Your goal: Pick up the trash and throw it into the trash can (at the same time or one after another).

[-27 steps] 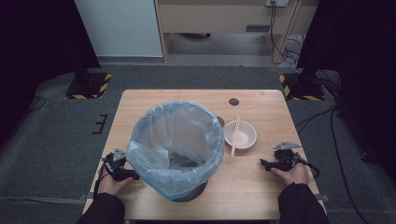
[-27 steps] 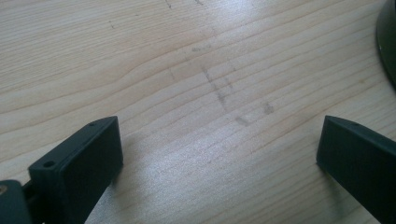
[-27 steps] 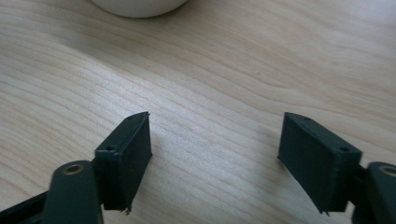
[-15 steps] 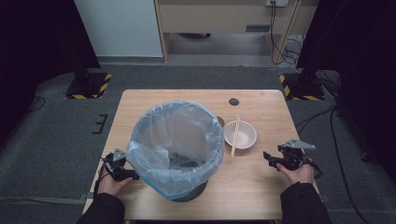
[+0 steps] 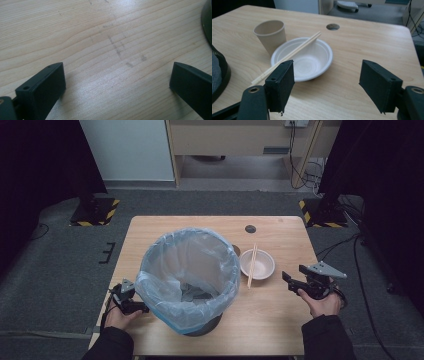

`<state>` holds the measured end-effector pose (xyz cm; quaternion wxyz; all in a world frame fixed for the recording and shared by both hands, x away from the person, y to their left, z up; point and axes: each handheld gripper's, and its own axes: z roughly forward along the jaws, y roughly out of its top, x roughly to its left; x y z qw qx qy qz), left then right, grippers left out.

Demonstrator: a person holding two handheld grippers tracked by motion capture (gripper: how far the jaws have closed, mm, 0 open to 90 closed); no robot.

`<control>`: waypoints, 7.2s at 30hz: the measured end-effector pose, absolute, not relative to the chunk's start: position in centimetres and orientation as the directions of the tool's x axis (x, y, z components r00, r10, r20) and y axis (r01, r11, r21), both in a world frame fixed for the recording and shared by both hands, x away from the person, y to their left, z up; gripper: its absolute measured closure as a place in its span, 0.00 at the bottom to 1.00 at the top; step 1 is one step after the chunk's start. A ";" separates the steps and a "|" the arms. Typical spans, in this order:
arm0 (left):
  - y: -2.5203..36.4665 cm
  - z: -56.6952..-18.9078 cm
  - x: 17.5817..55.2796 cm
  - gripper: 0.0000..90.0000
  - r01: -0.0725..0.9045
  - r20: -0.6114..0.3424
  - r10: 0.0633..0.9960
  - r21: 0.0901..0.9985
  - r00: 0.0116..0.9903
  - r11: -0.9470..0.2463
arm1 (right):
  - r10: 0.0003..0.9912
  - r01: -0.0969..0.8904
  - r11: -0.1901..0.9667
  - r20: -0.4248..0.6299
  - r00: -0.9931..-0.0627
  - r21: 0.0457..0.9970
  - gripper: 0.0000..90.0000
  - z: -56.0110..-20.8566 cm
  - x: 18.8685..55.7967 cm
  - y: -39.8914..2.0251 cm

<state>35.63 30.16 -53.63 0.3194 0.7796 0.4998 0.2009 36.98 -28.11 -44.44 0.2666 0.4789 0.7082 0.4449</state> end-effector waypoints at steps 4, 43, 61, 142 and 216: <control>30.2 -53.6 35.6 0.00 0.651 -0.006 0.908 0.699 0.420 -0.296 | 0.919 0.425 0.139 0.043 -0.392 0.894 0.31 -43.3 37.0 -27.8; 30.1 -53.6 35.6 0.00 0.651 -0.003 0.909 0.699 0.417 -0.296 | 0.906 0.350 0.165 -0.001 -0.424 0.922 0.36 -39.7 42.2 -22.8; 30.2 -53.6 35.6 0.00 0.651 -0.004 0.908 0.698 0.420 -0.298 | 0.916 0.413 0.149 0.032 -0.400 0.899 0.43 -44.9 45.4 -20.4; 30.1 -53.6 35.7 0.00 0.648 -0.003 0.904 0.698 0.427 -0.303 | 0.932 0.568 0.104 0.120 -0.342 0.817 0.95 -47.1 45.4 -22.6; 30.1 -53.6 35.7 0.00 0.647 -0.003 0.902 0.698 0.432 -0.307 | 0.534 0.074 -0.227 0.188 -0.825 0.971 0.95 -24.5 35.7 -16.2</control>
